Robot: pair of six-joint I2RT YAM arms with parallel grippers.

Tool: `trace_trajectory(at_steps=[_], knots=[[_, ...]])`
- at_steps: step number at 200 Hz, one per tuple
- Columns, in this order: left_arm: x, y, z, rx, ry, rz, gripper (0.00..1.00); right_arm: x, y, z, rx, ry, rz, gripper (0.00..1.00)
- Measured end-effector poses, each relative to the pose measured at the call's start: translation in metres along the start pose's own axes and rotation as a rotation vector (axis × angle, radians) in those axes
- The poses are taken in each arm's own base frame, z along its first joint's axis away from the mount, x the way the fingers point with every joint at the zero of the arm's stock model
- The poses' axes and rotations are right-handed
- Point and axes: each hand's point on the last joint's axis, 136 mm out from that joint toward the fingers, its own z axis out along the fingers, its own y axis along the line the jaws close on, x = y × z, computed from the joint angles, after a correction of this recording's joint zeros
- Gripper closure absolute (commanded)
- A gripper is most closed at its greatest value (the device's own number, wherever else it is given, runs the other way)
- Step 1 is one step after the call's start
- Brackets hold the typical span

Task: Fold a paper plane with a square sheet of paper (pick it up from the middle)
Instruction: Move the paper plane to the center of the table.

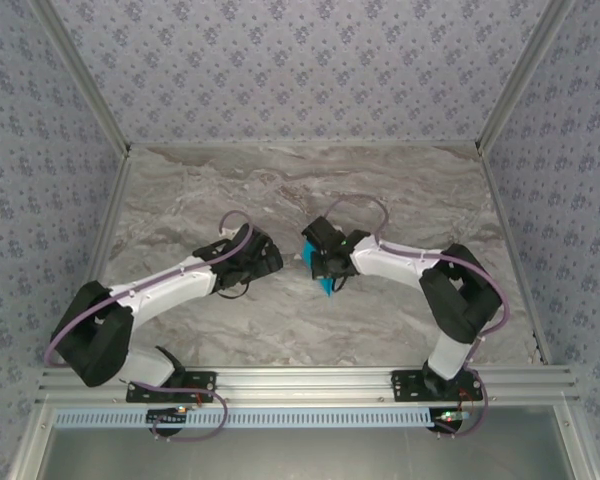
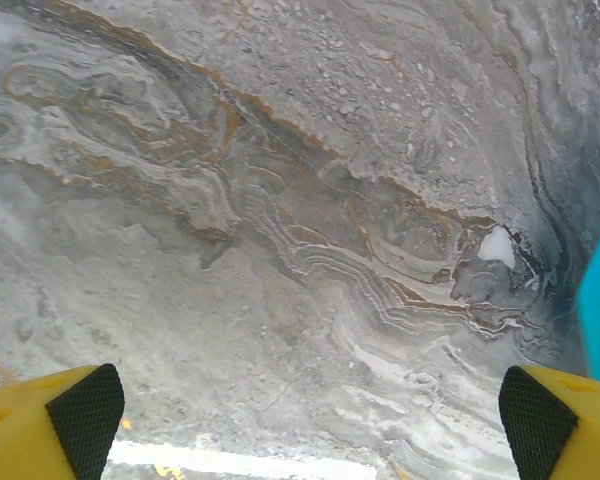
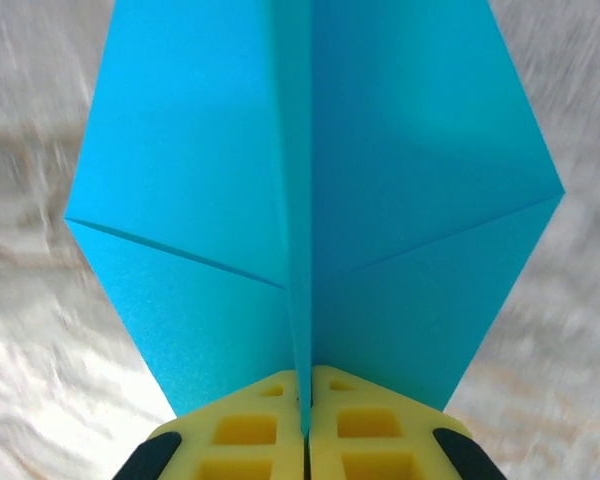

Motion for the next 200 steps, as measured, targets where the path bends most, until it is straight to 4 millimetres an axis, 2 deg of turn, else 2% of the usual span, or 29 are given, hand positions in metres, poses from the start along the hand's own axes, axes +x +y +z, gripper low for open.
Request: trace_trajectory(at_steps=[22,43,75,106,127,141,157,169,183,200], knots=[[-0.005,0.004,-0.005,-0.005,-0.015,-0.013,0.01,-0.038,-0.008,0.010,0.009,-0.034,0.040,0.91],[-0.009,0.007,-0.008,-0.006,-0.026,-0.027,0.01,-0.059,-0.020,0.027,0.026,-0.032,0.063,0.90],[-0.011,0.011,-0.011,-0.015,-0.036,-0.032,0.01,-0.065,-0.032,0.049,0.046,0.004,0.072,0.89],[-0.013,0.017,-0.012,-0.033,-0.038,-0.034,0.01,-0.065,-0.030,0.055,0.042,0.022,0.065,0.84],[-0.017,0.025,-0.011,-0.062,-0.045,-0.027,0.01,-0.066,-0.027,0.056,0.034,0.027,0.061,0.75],[-0.025,0.034,-0.012,-0.092,-0.057,-0.020,0.01,-0.068,-0.026,0.054,0.032,0.030,0.058,0.65],[-0.041,0.043,-0.018,-0.126,-0.093,-0.012,0.01,-0.073,-0.023,0.045,0.021,0.023,0.060,0.50],[-0.057,0.048,-0.026,-0.146,-0.133,-0.006,0.01,-0.079,-0.020,0.031,0.007,0.001,0.054,0.40],[-0.080,0.054,-0.038,-0.164,-0.195,-0.004,0.01,-0.093,-0.017,0.002,-0.019,-0.054,0.057,0.30],[-0.106,0.066,-0.056,-0.187,-0.272,-0.009,0.01,-0.118,-0.018,-0.049,-0.057,-0.174,0.071,0.21]])
